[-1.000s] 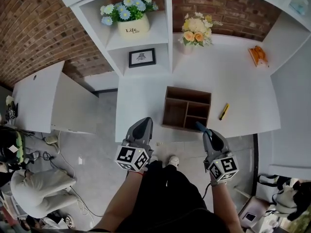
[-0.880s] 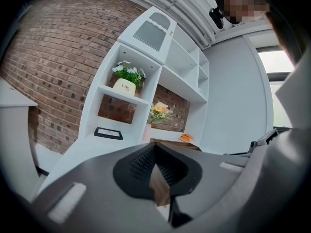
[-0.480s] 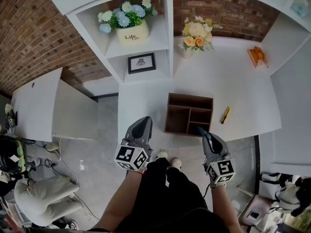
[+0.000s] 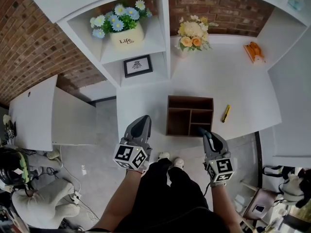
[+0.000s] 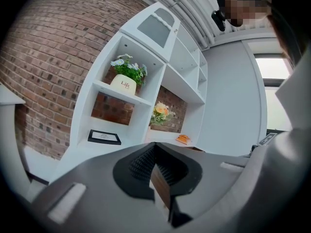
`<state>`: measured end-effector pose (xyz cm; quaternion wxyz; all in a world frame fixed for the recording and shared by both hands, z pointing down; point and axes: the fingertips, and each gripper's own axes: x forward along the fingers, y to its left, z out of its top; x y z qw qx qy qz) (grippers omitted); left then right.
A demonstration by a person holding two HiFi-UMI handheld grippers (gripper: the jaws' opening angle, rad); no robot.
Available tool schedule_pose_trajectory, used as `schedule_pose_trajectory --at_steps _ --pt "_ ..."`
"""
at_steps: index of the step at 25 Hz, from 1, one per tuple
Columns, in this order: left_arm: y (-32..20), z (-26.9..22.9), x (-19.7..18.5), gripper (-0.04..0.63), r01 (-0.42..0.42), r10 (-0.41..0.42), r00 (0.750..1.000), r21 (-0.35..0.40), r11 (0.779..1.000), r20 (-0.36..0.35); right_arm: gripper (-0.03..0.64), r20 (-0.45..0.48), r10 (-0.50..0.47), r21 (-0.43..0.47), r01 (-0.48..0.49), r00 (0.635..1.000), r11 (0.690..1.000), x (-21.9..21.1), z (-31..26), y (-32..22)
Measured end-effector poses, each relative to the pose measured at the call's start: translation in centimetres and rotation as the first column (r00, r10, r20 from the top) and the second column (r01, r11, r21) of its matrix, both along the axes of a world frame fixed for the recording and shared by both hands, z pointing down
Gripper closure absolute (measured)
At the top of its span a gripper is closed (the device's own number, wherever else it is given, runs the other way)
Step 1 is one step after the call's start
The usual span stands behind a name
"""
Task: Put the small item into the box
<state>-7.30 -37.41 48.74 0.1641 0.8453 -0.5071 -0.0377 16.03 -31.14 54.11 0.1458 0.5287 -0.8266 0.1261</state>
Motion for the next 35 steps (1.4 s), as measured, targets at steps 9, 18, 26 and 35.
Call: schedule_pose_trajectory --at_steps 9,18,26,35 --pt "-0.7 0.2 -1.0 0.594 0.002 -0.002 1.000 -0.007 1.000 0.002 0.546 -0.023 0.025 -0.030 -0.026 0.999 0.999 0.0 0.9 -0.5" --pt "-1.1 0.1 -1.1 0.594 -0.003 0.003 1.000 -0.006 1.000 0.005 0.545 -0.037 0.001 -0.023 -0.002 0.999 1.000 -0.2 0.8 -0.5" --pt "-1.3 0.0 -0.5 0.594 -0.014 0.014 1.000 -0.005 1.000 0.007 0.538 -0.024 0.011 -0.013 -0.011 1.000 1.000 0.4 0.4 0.0" --pt "-1.4 -0.3 0.2 0.592 -0.021 0.021 1.000 0.003 1.000 0.008 0.538 -0.010 0.020 0.009 -0.020 1.000 1.000 1.2 -0.2 0.1"
